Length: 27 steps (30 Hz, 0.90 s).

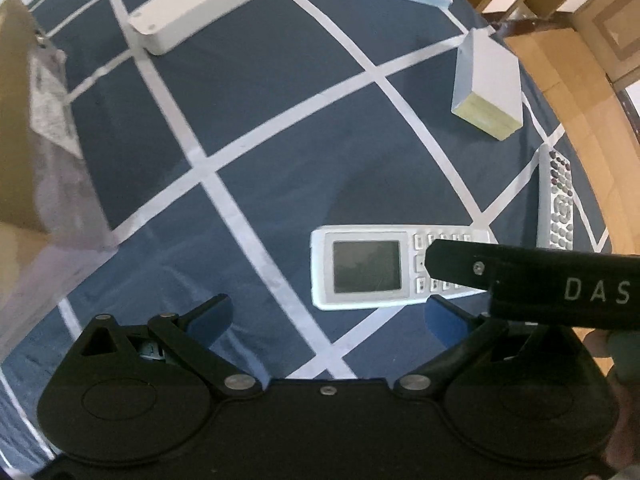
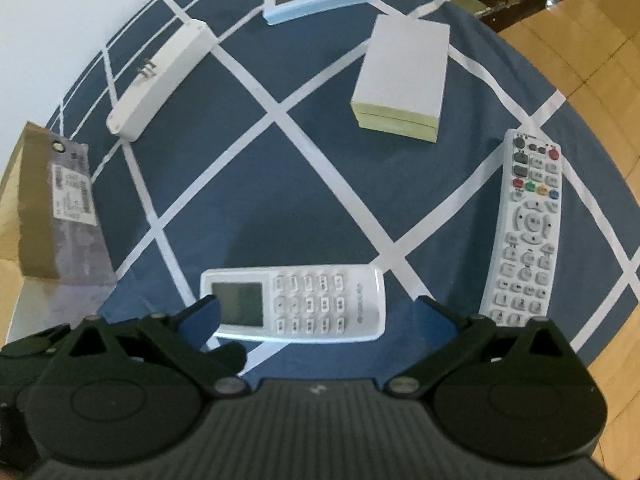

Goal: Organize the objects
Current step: 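Move the right tool out of the box toward the white phone, then close the right gripper on the white keypad phone and lift it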

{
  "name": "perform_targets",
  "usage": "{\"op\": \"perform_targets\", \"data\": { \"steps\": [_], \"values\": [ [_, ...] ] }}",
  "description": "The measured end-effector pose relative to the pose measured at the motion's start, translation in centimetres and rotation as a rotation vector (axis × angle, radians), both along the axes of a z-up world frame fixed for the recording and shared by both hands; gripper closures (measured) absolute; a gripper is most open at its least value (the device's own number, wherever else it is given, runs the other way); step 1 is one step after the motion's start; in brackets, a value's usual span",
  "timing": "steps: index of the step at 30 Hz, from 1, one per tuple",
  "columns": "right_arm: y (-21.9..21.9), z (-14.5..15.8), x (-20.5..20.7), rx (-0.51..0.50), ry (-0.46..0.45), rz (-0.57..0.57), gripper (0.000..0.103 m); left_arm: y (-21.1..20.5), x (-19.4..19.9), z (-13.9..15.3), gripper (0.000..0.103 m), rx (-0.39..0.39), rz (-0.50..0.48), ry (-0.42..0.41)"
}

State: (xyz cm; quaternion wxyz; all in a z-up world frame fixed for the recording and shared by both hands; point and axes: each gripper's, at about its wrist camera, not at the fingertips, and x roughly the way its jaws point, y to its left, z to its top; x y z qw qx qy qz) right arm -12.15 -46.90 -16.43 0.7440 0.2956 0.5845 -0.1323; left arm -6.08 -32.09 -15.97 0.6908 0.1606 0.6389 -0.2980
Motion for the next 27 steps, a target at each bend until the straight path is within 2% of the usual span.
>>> {"op": "perform_targets", "data": {
  "steps": [3,8,16,18,23,26,27],
  "values": [
    [-0.4,-1.0,0.4,0.023,0.019,-0.002,0.005,-0.7,0.4,-0.8,0.001,0.005,0.001,0.011],
    [-0.9,-2.1,0.9,0.042,0.045,0.012,0.016,-1.9,0.7,-1.6,0.001,0.012,-0.030,0.034],
    [-1.0,-2.8,1.6,0.055,0.071,0.042,0.021,-3.0,0.7,-2.6,0.003,0.016,-0.048,0.077],
    [-1.0,-2.8,1.7,0.051,0.071,0.044,0.022,-3.1,0.8,-2.9,0.006,0.020,-0.046,0.086],
    [-0.8,-2.6,2.0,0.053,0.075,0.058,0.034,-3.0,0.7,-2.7,0.013,0.007,-0.046,0.090],
    [-0.6,-2.5,2.0,0.045,0.077,0.057,0.034,-3.0,0.6,-2.5,0.022,-0.010,-0.048,0.100],
    [-0.6,-2.5,1.9,0.043,0.076,0.055,0.034,-3.0,0.6,-2.4,0.022,-0.010,-0.048,0.099]
  ]
}}
